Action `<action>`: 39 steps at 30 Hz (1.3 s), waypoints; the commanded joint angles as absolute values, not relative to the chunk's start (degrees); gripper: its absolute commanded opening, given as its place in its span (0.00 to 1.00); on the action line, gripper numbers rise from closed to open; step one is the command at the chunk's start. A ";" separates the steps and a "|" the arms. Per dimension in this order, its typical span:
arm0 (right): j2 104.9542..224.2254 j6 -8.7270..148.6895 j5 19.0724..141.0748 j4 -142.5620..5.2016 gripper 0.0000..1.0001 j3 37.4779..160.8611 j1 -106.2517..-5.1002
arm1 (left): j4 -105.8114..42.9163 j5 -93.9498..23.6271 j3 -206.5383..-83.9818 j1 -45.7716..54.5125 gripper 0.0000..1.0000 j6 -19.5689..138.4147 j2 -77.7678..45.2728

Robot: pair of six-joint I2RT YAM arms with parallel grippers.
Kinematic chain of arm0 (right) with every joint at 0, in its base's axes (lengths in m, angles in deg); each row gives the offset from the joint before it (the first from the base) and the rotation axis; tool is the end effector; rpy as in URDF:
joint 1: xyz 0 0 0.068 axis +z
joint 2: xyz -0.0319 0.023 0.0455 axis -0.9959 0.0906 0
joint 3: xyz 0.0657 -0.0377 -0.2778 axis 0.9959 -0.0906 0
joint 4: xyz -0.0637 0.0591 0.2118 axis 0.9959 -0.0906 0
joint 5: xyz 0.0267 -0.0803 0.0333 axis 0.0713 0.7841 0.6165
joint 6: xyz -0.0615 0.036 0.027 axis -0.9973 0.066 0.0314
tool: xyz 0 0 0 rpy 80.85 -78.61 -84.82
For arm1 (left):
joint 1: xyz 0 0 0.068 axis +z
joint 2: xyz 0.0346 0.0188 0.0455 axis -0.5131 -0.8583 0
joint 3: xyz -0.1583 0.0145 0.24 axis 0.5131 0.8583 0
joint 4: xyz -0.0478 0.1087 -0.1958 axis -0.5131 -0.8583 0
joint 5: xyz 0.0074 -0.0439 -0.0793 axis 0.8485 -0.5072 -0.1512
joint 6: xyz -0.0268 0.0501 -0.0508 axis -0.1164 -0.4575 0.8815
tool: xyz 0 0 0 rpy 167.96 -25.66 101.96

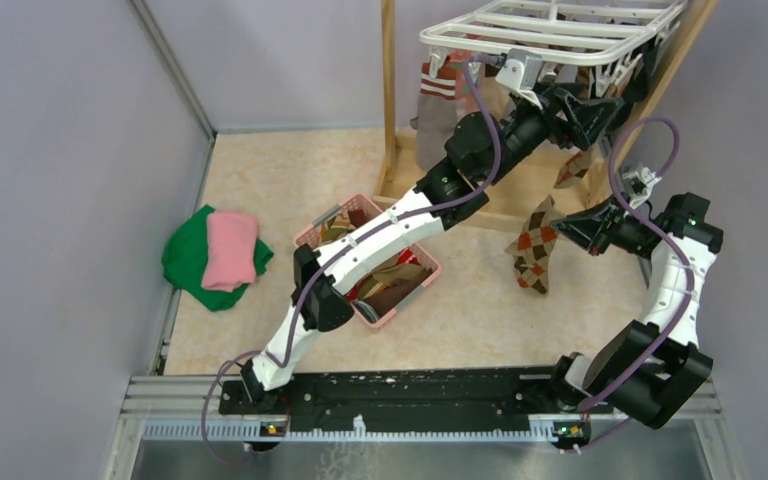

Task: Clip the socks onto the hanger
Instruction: Move the clothesline to the center of the board.

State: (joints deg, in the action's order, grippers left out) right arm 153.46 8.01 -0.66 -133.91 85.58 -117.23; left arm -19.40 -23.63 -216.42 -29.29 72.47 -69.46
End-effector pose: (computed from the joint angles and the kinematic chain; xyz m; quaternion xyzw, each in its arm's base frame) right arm 0.1710 -0.0323 0.3339 -0.2366 0.6765 0.4279 0.5507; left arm 0.2538 -0.4351 0.5102 0.1317 0.4916 -0.5696 0.6454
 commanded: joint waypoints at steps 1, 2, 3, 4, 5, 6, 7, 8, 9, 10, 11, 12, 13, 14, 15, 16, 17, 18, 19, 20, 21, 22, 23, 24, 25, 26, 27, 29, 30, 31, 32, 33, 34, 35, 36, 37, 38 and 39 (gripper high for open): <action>152.72 8.49 -4.54 -133.75 0.00 87.06 -117.72 | -12.88 -21.47 -219.34 -29.71 0.81 71.36 -70.37; 152.68 8.57 -4.53 -133.70 0.00 87.00 -117.70 | -12.14 -21.26 -219.35 -29.80 0.81 71.13 -70.75; 152.61 8.71 -4.52 -133.58 0.00 86.94 -117.73 | -11.35 -21.07 -219.42 -29.85 0.80 70.98 -71.07; 152.55 8.80 -4.49 -133.44 0.00 86.90 -117.68 | -10.51 -20.90 -219.47 -29.94 0.80 70.84 -71.42; 152.42 8.89 -4.54 -133.34 0.00 86.84 -117.67 | -9.76 -20.77 -219.56 -29.98 0.79 70.63 -71.70; 152.37 9.00 -4.51 -133.24 0.00 86.75 -117.67 | -8.99 -20.57 -219.67 -30.10 0.78 70.35 -71.98; 152.41 9.09 -4.64 -133.22 0.00 86.80 -117.70 | -8.43 -20.35 -219.77 -30.29 0.77 70.16 -72.29; 152.33 9.11 -4.60 -133.17 0.00 86.76 -117.72 | -7.89 -20.09 -219.89 -30.38 0.77 69.83 -72.63; 152.33 9.19 -4.63 -133.13 0.00 86.79 -117.68 | -7.36 -19.91 -220.07 -30.45 0.76 69.62 -72.89; 152.31 9.20 -4.67 -133.12 0.00 86.76 -117.67 | -6.98 -19.76 -220.27 -30.55 0.76 69.33 -73.20; 152.20 9.26 -4.80 -133.12 0.00 86.78 -117.69 | -6.55 -19.41 -220.37 -30.63 0.75 68.89 -73.36; 152.24 9.29 -4.86 -133.18 0.00 86.75 -117.68 | -6.07 -19.09 -220.39 -30.69 0.74 68.59 -73.55; 152.13 9.29 -4.86 -133.21 0.00 86.77 -117.69 | -5.70 -18.82 -220.47 -30.79 0.73 68.32 -73.82; 152.15 9.29 -4.86 -133.19 0.00 86.68 -117.71 | -5.15 -18.62 -220.59 -30.75 0.73 68.12 -74.02; 152.14 9.29 -4.91 -133.19 0.00 86.66 -117.68 | -4.77 -18.48 -220.76 -30.74 0.72 68.07 -74.25; 152.07 9.29 -5.01 -133.21 0.00 86.65 -117.72 | -4.23 -18.28 -221.01 -30.76 0.72 67.99 -74.47; 152.06 9.29 -5.03 -133.21 0.00 86.66 -117.70 | -3.74 -18.10 -221.14 -30.79 0.71 67.85 -74.70; 152.00 9.25 -5.03 -133.21 0.00 86.69 -117.68 | -3.29 -17.89 -221.41 -30.82 0.69 67.59 -74.91; 151.93 9.26 -5.18 -133.17 0.00 86.67 -117.67 | -2.86 -17.47 -221.59 -30.89 0.68 67.35 -75.16; 151.90 9.29 -5.18 -133.20 0.00 86.67 -117.72 | -2.40 -17.15 -221.60 -31.00 0.68 66.95 -75.27; 151.89 9.29 -5.22 -133.21 0.00 86.71 -117.73 | -2.03 -16.87 -221.62 -31.04 0.68 66.59 -75.34; 151.84 9.25 -5.21 -133.29 0.00 86.73 -117.73 | -1.45 -16.65 -221.70 -31.01 0.67 66.18 -75.50; 151.88 9.22 -5.25 -133.30 0.00 86.70 -117.72 | -1.07 -16.36 -221.76 -31.10 0.65 65.94 -75.58; 151.89 9.20 -5.25 -133.30 0.00 86.58 -117.72 | -0.77 -16.21 -221.75 -31.14 0.63 65.87 -75.73; 151.89 9.20 -5.19 -133.30 0.00 86.60 -117.68 | -0.55 -16.23 -221.80 -31.10 0.63 65.79 -75.68; 151.89 9.20 -5.14 -133.24 0.00 86.56 -117.69 | -0.46 -16.45 -221.74 -31.09 0.62 65.73 -75.59; 151.82 9.20 -5.11 -133.22 0.00 86.54 -117.72 | -0.42 -16.66 -221.51 -31.11 0.63 65.62 -75.44; 151.75 9.20 -5.06 -133.21 0.00 86.52 -117.67 | -0.35 -17.09 -220.23 -31.15 0.64 65.20 -74.45; 151.72 9.20 -4.95 -133.21 0.00 86.39 -117.67 | -0.02 -17.09 -218.69 -31.10 0.64 64.86 -73.29; 151.71 9.20 -4.94 -133.13 0.00 86.38 -117.67 | 0.70 -16.94 -216.68 -31.09 0.65 64.50 -72.04; 151.64 9.20 -5.00 -133.11 0.00 86.32 -117.67 | 1.87 -16.70 -214.75 -31.09 0.65 64.04 -70.71; 151.67 9.20 -4.96 -133.07 0.00 86.35 -117.67 | 2.10 -16.63 -213.39 -31.09 0.65 63.61 -69.54; 151.63 9.20 -4.99 -133.04 0.00 86.36 -117.68 | 2.13 -16.41 -212.39 -31.09 0.65 63.25 -68.70; 151.67 9.20 -4.88 -132.99 0.00 86.33 -117.68 | 1.95 -16.32 -211.79 -31.05 0.66 62.89 -68.08; 151.62 9.20 -4.89 -132.96 0.00 86.31 -117.75 | 1.55 -16.21 -211.33 -30.98 0.66 62.53 -67.50; 151.59 9.20 -4.92 -132.95 0.00 86.29 -117.68 | 1.26 -16.13 -210.83 -30.88 0.66 62.45 -67.01; 151.60 9.20 -4.91 -132.95 0.00 86.28 -117.68 | 0.92 -16.02 -210.29 -30.74 0.67 62.43 -66.53; 151.52 9.20 -4.86 -132.95 0.00 86.24 -117.67 | 0.75 -16.01 -209.64 -30.52 0.67 62.58 -66.08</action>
